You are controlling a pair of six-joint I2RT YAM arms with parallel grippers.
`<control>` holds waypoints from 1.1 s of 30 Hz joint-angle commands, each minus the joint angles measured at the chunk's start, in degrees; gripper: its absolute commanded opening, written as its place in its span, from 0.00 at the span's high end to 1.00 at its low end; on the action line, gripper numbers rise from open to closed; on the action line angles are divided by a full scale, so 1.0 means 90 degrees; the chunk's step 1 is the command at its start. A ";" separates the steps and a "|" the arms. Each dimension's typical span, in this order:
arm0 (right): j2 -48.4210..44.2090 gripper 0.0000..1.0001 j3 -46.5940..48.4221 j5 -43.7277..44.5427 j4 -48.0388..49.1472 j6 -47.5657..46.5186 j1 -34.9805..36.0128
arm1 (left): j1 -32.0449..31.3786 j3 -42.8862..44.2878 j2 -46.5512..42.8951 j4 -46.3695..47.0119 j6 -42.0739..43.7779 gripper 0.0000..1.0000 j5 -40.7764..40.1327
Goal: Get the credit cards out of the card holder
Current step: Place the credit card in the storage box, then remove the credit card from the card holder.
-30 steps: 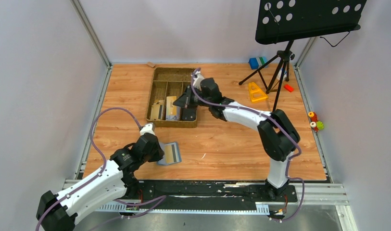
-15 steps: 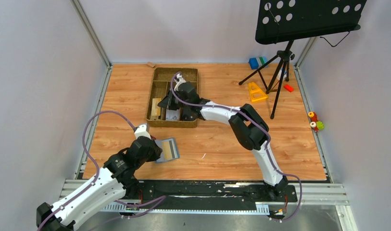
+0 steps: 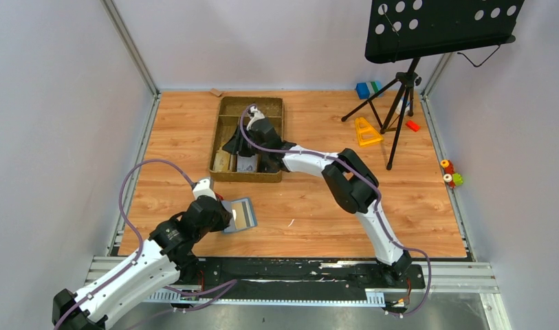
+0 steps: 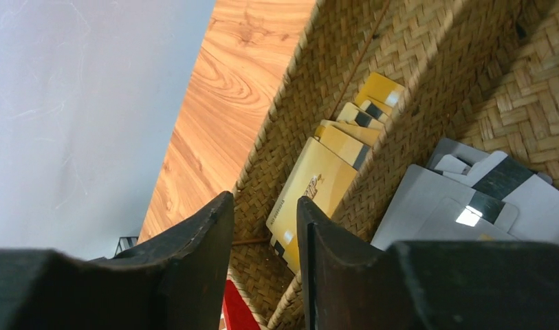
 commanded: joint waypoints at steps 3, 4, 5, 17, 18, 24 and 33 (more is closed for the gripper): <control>-0.0907 0.56 0.0018 0.0147 0.0259 -0.0377 0.0051 | 0.0030 -0.0019 -0.0032 0.0265 0.0044 1.00 0.0010; -0.1045 0.54 -0.0121 0.0163 0.0332 -0.0388 0.0049 | 0.0030 -0.0012 -0.0055 0.0247 0.0057 1.00 0.0025; -0.1193 0.52 -0.0299 0.0196 0.0414 -0.0390 0.0050 | 0.0030 0.0000 -0.0074 0.0239 0.0071 1.00 0.0046; -0.4150 0.07 -0.3498 0.0477 0.0483 -0.1253 0.0045 | 0.0030 0.0039 -0.0015 0.0760 0.0232 1.00 0.0588; -0.4477 0.00 -0.3836 0.0566 0.0442 -0.1361 0.0047 | 0.0028 0.0050 -0.0002 0.0841 0.0252 1.00 0.0649; -0.6187 0.00 -0.5403 0.0902 -0.0240 -0.1953 0.0039 | 0.0030 0.0017 0.0065 0.1296 0.0285 1.00 0.0880; -0.7945 0.03 -0.7070 0.0616 -0.0669 -0.2038 0.0005 | 0.0029 -0.0166 0.0294 0.2845 0.0316 1.00 0.2240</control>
